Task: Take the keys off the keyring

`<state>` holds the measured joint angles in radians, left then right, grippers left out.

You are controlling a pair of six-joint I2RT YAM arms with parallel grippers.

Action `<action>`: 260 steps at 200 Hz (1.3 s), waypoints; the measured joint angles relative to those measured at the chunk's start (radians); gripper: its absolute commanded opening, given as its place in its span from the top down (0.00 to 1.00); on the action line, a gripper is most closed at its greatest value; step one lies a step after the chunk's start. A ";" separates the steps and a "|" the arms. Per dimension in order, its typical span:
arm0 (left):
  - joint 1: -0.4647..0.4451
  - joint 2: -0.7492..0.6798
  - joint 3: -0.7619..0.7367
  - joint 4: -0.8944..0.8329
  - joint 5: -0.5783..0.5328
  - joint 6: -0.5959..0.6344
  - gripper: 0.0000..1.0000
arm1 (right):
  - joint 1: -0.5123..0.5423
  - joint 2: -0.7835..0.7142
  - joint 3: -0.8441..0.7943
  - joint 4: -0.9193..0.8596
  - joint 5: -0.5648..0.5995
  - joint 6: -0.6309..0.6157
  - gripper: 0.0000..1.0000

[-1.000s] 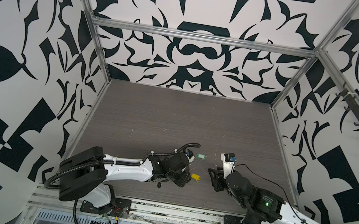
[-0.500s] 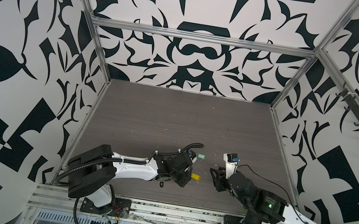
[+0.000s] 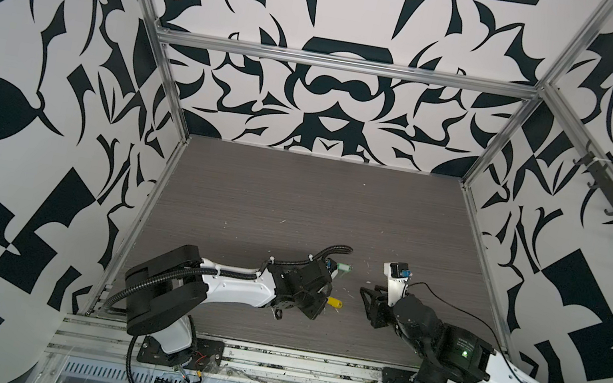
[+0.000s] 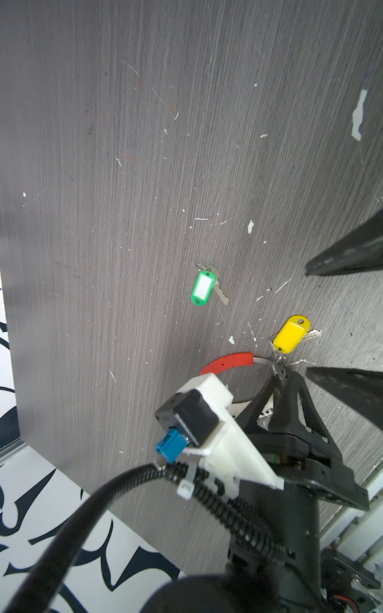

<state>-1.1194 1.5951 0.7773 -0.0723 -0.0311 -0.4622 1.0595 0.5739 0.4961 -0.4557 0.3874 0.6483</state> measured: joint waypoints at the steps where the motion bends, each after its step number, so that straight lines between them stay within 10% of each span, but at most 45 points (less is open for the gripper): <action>1: 0.000 0.000 0.000 0.000 0.000 0.000 0.74 | 0.000 0.000 0.000 0.000 0.000 0.000 0.53; 102: 0.000 0.027 0.027 0.005 -0.014 0.025 1.00 | -0.005 -0.024 0.000 -0.008 -0.006 0.007 0.53; 260: 0.024 -0.090 -0.007 0.008 0.016 0.005 1.00 | -0.005 -0.014 0.000 -0.019 -0.028 0.006 0.53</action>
<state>-1.0954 1.5055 0.7704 -0.0643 -0.0151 -0.4568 1.0550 0.5598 0.4961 -0.4751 0.3592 0.6548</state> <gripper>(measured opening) 0.047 0.472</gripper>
